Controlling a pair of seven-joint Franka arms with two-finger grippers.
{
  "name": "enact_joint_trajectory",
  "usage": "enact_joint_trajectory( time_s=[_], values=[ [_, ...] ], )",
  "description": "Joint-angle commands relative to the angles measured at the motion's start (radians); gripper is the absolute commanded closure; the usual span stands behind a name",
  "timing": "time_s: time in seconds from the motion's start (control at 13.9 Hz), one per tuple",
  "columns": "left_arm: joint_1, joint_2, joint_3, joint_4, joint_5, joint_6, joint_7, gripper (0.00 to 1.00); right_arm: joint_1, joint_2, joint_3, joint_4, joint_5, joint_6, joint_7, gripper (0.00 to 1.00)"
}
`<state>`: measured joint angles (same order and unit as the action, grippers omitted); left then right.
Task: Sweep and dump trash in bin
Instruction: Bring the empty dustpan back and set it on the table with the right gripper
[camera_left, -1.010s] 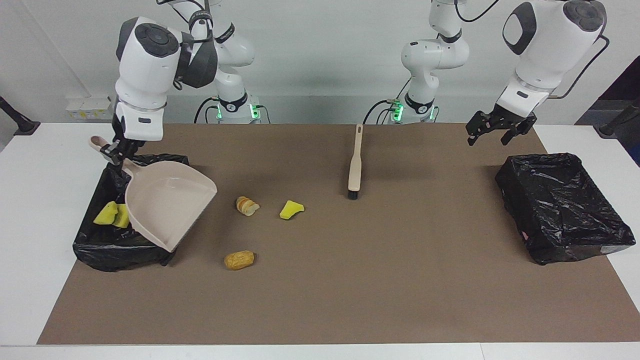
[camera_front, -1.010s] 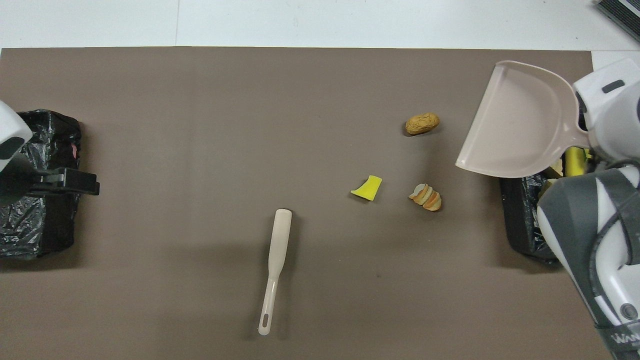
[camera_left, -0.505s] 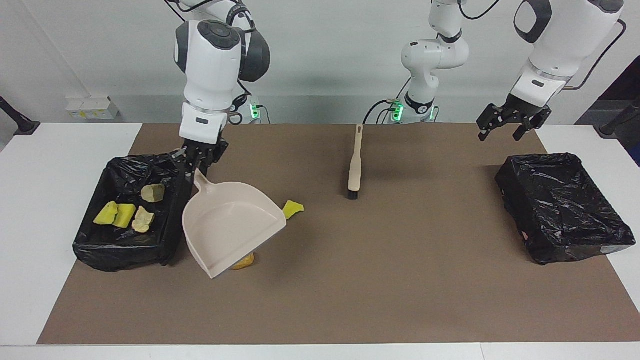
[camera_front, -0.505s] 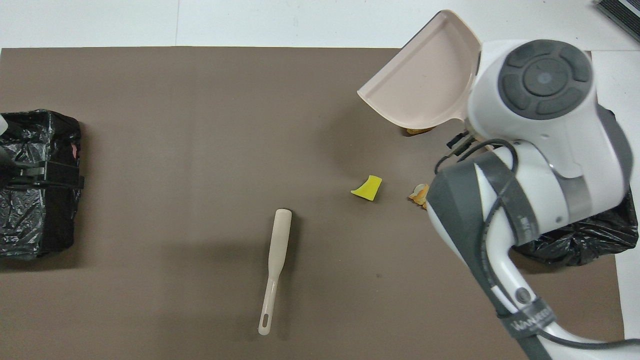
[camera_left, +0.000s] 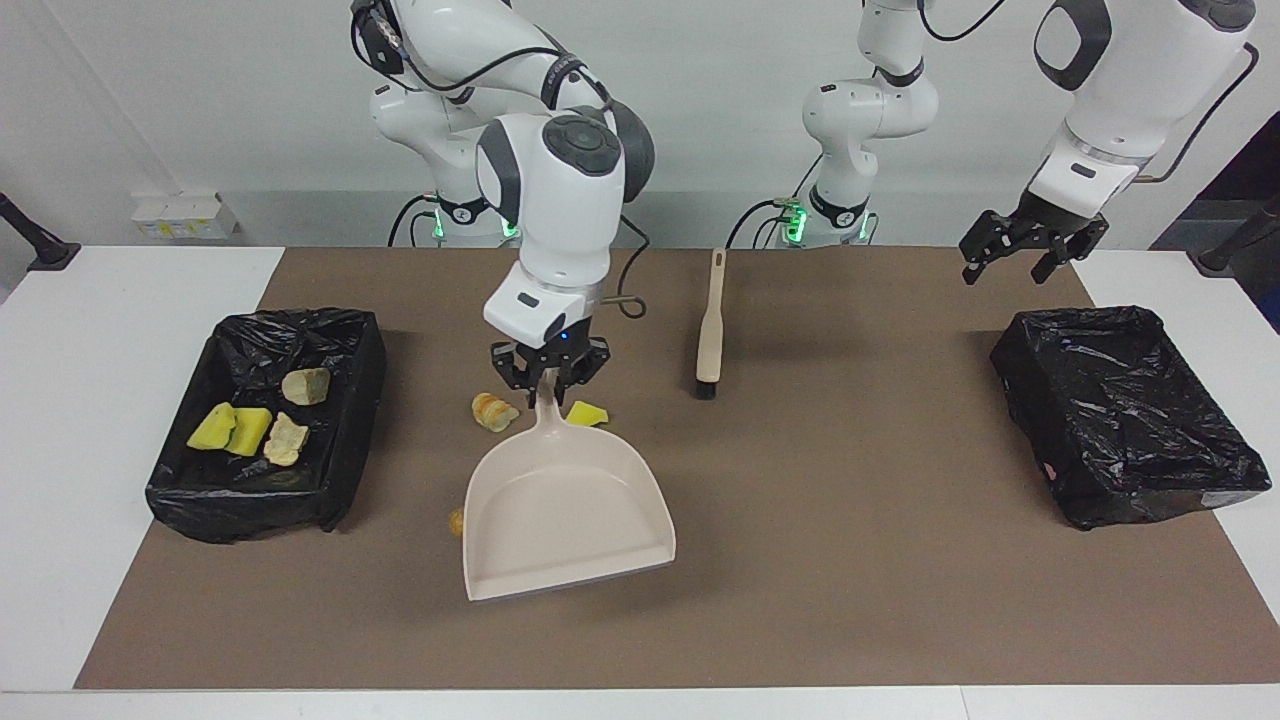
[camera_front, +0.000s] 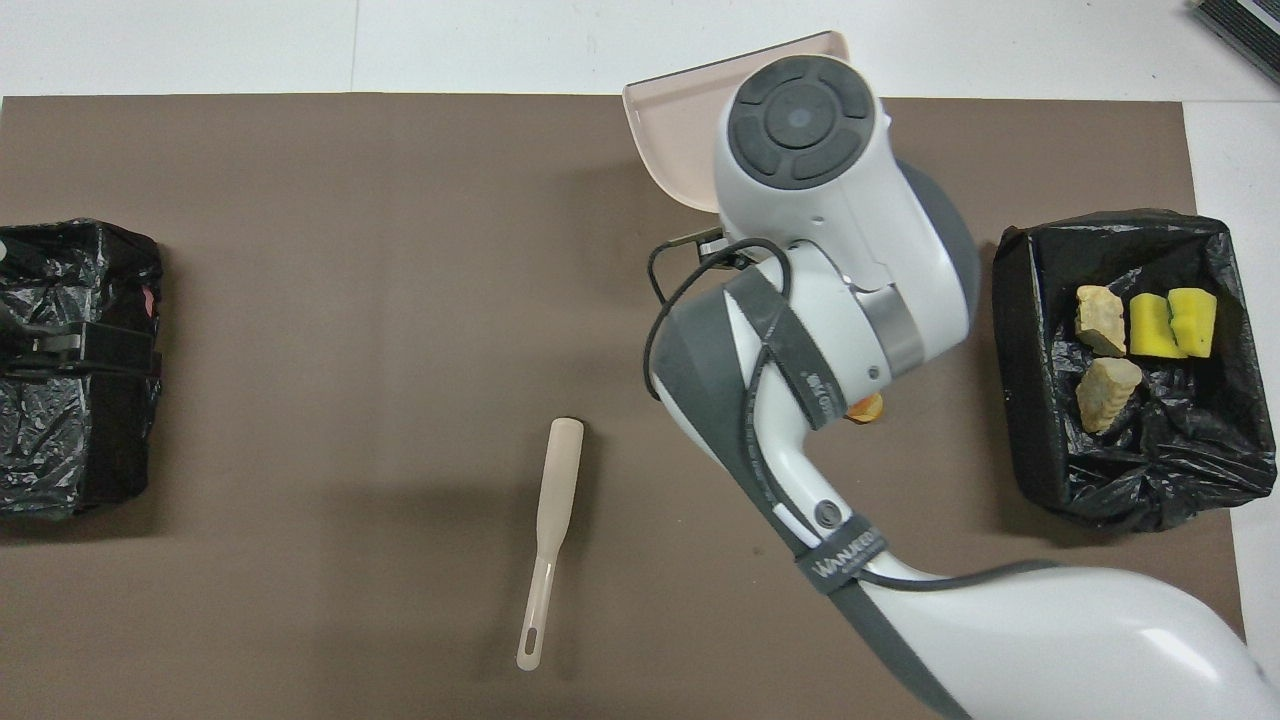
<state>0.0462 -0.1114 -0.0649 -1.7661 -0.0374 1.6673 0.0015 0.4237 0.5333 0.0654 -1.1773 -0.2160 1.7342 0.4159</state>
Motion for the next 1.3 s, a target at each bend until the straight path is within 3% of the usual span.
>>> enact_joint_trajectory(
  time_s=[0.0, 0.22, 0.43, 0.94, 1.01, 1.08, 1.23],
  values=[
    [0.014, 0.007, -0.009, 0.016, 0.013, -0.031, 0.014, 0.0, 0.035, 0.132, 0.016, 0.168, 0.111, -0.01, 0.177, 1.0],
    [0.015, 0.007, -0.009, 0.016, 0.013, -0.031, 0.015, 0.0, 0.067, 0.194, 0.046, 0.172, 0.2, 0.05, 0.27, 1.0],
    [0.015, 0.006, -0.009, 0.013, 0.013, -0.04, 0.015, 0.0, 0.124, 0.257, 0.062, 0.173, 0.207, 0.091, 0.307, 1.0],
    [0.015, 0.006, -0.009, 0.013, 0.013, -0.041, 0.025, 0.0, 0.155, 0.294, 0.065, 0.177, 0.207, 0.136, 0.303, 1.0],
    [0.015, 0.006, -0.009, 0.013, 0.013, -0.044, 0.025, 0.0, 0.155, 0.294, 0.065, 0.177, 0.207, 0.136, 0.297, 0.88],
    [0.015, 0.006, -0.009, 0.013, 0.013, -0.047, 0.025, 0.0, 0.155, 0.294, 0.062, 0.176, 0.202, 0.137, 0.284, 0.64],
    [0.015, 0.004, -0.009, 0.013, 0.013, -0.047, 0.025, 0.0, 0.155, 0.292, 0.056, 0.176, 0.196, 0.137, 0.259, 0.37]
  ],
)
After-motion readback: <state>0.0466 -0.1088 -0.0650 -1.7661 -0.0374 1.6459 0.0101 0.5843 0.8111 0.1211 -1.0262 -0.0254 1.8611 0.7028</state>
